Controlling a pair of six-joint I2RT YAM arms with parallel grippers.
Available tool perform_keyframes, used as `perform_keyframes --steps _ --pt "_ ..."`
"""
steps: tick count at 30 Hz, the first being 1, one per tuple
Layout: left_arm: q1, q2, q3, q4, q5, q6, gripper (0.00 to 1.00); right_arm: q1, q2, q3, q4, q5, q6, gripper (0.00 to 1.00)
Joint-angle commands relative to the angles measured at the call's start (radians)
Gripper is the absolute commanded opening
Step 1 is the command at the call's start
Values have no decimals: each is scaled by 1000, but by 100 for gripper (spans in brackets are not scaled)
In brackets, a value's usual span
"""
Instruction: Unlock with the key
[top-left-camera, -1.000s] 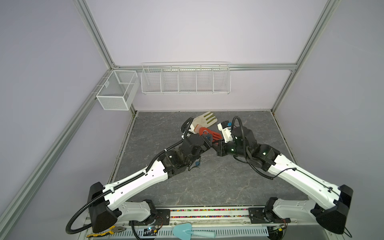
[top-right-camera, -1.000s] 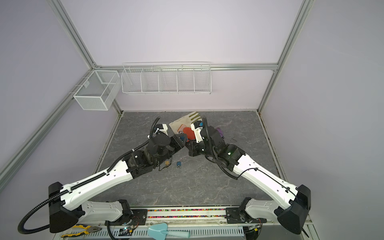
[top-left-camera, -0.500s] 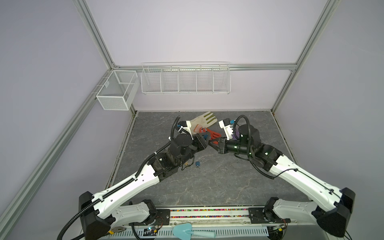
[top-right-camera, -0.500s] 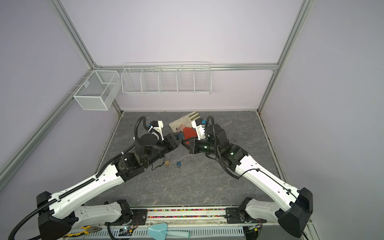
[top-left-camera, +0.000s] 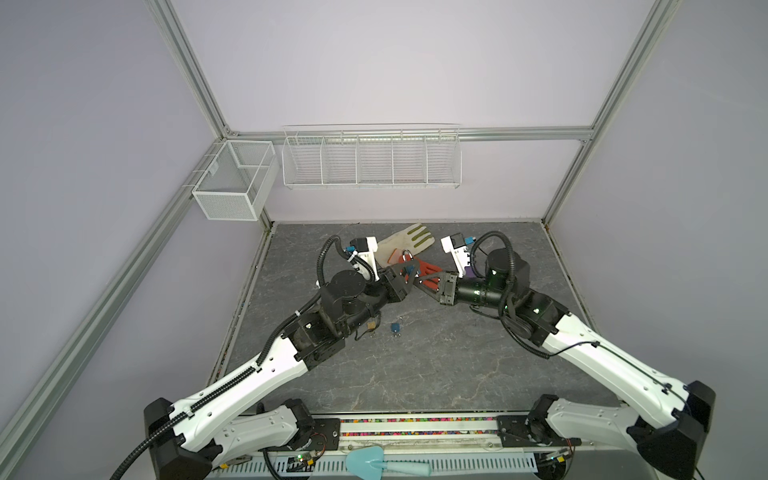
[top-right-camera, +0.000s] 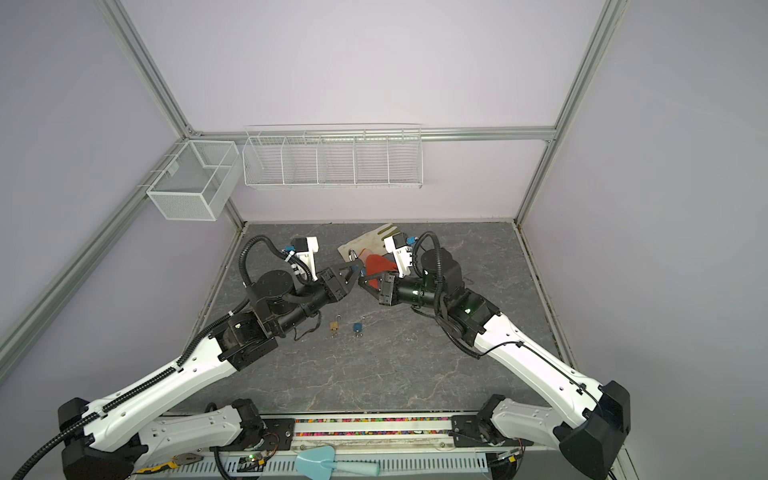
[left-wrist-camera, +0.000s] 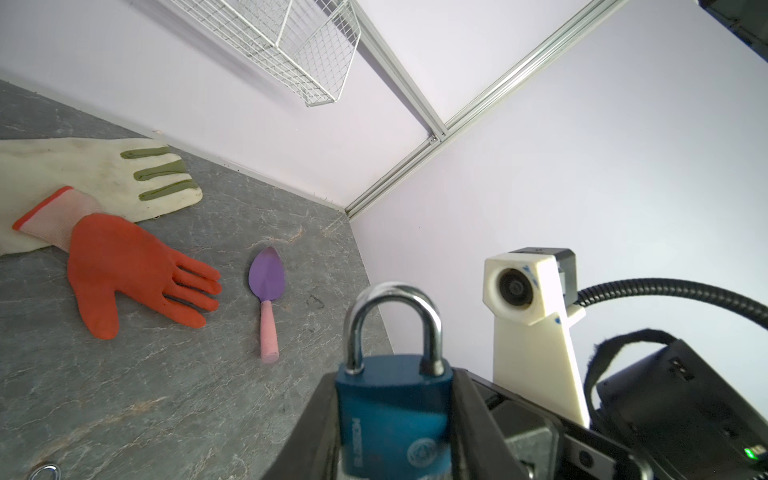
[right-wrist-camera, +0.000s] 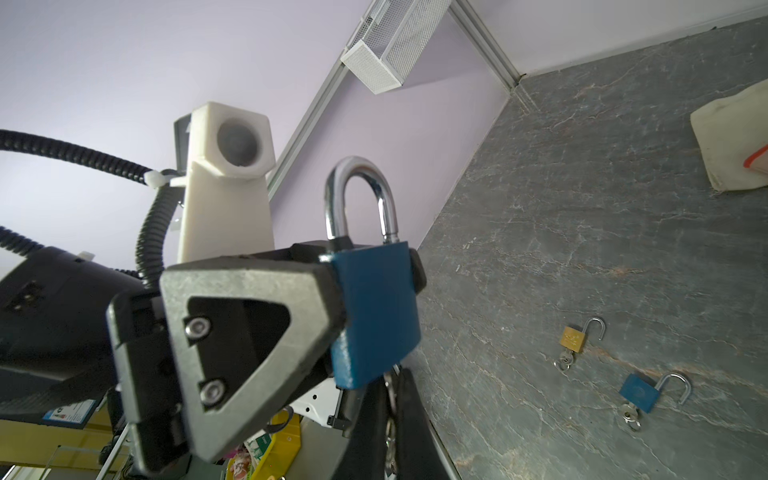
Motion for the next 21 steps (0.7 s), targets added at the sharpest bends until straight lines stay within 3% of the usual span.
perform_keyframes --steps 1,7,12,17,21 --pt "-6 5 -45 -69 155 40 0 -4 -34 4 213 -31 29 6" --pt "37 -9 -95 48 254 25 0 -6 -41 -24 306 -65 51 6" --pt "40 -2 -72 29 246 54 0 -6 -52 -6 215 -23 -8 6" --pt "40 -16 -54 -3 165 98 0 -6 -65 13 82 51 -105 6" --pt "40 -20 -44 -37 87 144 0 -5 -67 19 -11 96 -157 15"
